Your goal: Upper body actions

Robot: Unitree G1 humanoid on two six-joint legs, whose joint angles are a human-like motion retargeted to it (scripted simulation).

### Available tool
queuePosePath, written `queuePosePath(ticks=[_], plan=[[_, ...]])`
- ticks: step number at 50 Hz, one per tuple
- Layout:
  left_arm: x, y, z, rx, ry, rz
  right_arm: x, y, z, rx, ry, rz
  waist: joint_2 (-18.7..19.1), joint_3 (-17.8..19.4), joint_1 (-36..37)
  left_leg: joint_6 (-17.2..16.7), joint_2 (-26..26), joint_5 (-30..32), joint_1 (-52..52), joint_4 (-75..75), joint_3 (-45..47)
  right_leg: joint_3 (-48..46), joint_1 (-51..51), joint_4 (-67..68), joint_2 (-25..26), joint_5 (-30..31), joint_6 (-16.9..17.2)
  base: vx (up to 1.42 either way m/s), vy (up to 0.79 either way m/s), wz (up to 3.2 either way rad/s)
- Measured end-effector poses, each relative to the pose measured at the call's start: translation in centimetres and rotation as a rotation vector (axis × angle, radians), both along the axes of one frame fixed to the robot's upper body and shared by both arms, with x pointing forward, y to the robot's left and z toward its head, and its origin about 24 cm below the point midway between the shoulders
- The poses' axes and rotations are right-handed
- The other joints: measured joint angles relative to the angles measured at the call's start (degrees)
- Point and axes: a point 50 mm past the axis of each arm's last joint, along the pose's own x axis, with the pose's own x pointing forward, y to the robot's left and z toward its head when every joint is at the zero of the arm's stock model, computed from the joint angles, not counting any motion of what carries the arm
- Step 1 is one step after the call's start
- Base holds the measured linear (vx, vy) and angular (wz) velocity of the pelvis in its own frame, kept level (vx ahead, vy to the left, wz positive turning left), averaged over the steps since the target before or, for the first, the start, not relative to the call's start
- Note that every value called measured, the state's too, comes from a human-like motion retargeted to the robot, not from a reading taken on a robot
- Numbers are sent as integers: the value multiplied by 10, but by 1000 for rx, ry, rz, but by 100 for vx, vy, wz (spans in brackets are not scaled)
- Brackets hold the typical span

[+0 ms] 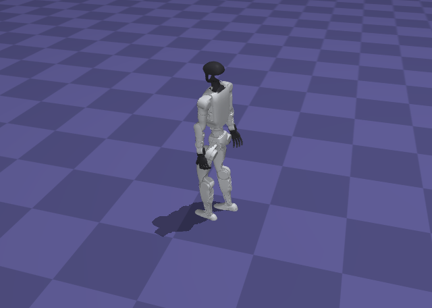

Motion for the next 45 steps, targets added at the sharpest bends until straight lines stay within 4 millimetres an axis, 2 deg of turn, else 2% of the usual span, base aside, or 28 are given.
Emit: queuePosePath(ticks=[2,5,7,9,13,15,17,20,22,26,29,31,33,34,35,37,38,40,42,45], plan=[[9,2,0,2,-37,4,-1,-4,1,-10,14,3,-14,15,44,-6,-6,13,-8,1,0,-16,9,-13,-1,7,-8,-24,-7,95],[21,-2,-1,2,-95,12,3,-11,2,-30,10,38,-10,47,81,-16,-5,35,-11,-9,-24,-85,25,-32,-16,12,-3,-32,-8,170],[27,-7,-1,12,-133,35,10,-18,3,-55,-20,77,-11,67,98,0,-6,32,-15,-17,-14,-124,42,-47,-21,12,-8,-40,-9,207],[29,-11,-2,15,-159,61,15,-24,3,-77,-45,115,-14,76,96,25,7,5,-27,-23,46,-177,52,-60,-29,7,-11,-41,-8,254],[20,-14,-3,23,-146,67,11,-32,5,-114,-38,134,-18,62,72,44,57,-68,-42,-45,251,-317,60,-75,-54,-15,-6,-33,-6,311],[12,-15,-4,52,-130,76,5,-34,6,-125,-18,105,-23,53,73,35,82,-98,-35,-60,393,-383,62,-76,-72,-26,2,-30,1,309],[7,-17,-4,69,-118,123,-1,-35,7,-127,-7,69,-30,43,75,7,104,-113,-20,-65,556,-455,63,-81,-88,-33,9,-33,4,326],[4,-22,-5,54,-102,280,-3,-35,6,-124,-18,46,-35,33,80,-11,112,-111,9,-60,736,-563,67,-89,-100,-43,23,-37,7,320],[9,-27,-5,41,-120,434,1,-35,5,-124,-47,56,-39,33,87,-1,108,-104,24,-44,756,-623,74,-97,-105,-46,32,-36,6,273],[15,-31,-5,45,-154,675,15,-33,4,-117,-101,105,-59,31,101,24,118,-101,45,23,714,-691,83,-104,-124,-51,45,-28,7,212],[9,-30,-5,76,-139,749,25,-28,2,-94,-136,128,-72,13,99,35,119,-97,95,32,781,-738,83,-102,-140,-55,55,-20,12,182],[2,-29,-5,97,-119,766,32,-23,1,-67,-162,134,-71,0,93,38,109,-84,129,11,819,-767,83,-99,-142,-57,64,-12,12,163],[-4,-29,-5,111,-96,773,41,-17,1,-37,-189,135,-65,-11,89,40,99,-54,145,-9,800,-791,85,-97,-138,-58,72,-9,14,128],[-6,-30,-5,115,-85,773,44,-15,0,-24,-202,133,-54,-15,92,8,100,-43,147,-22,775,-798,86,-94,-128,-60,74,-11,22,88],[-8,-31,-5,119,-75,773,48,-13,0,-11,-214,130,-40,-18,97,-42,105,-37,147,-36,746,-803,87,-90,-114,-63,76,-11,26,52],[-12,-36,-5,115,-51,772,51,-12,0,4,-224,128,-29,-19,114,-23,85,-40,150,-71,750,-795,90,-83,-110,-63,76,-9,26,41],[-13,-39,-5,109,-41,770,52,-11,0,10,-225,129,-24,-19,113,-17,77,-43,136,-76,694,-805,95,-82,-108,-60,78,-11,26,51],[-14,-42,-5,96,-24,763,54,-8,0,21,-223,139,-26,-17,125,-8,79,-37,126,-73,707,-797,99,-86,-115,-50,79,-16,24,37],[-11,-41,-4,102,-27,730,54,-6,-1,25,-227,135,-19,-8,129,-3,67,-46,124,-81,661,-804,110,-88,-109,-43,82,-19,19,67],[-5,-39,-4,100,-54,644,52,-8,-1,29,-220,159,-11,2,138,5,57,-55,127,-88,640,-808,126,-83,-113,-31,84,-15,25,73]])
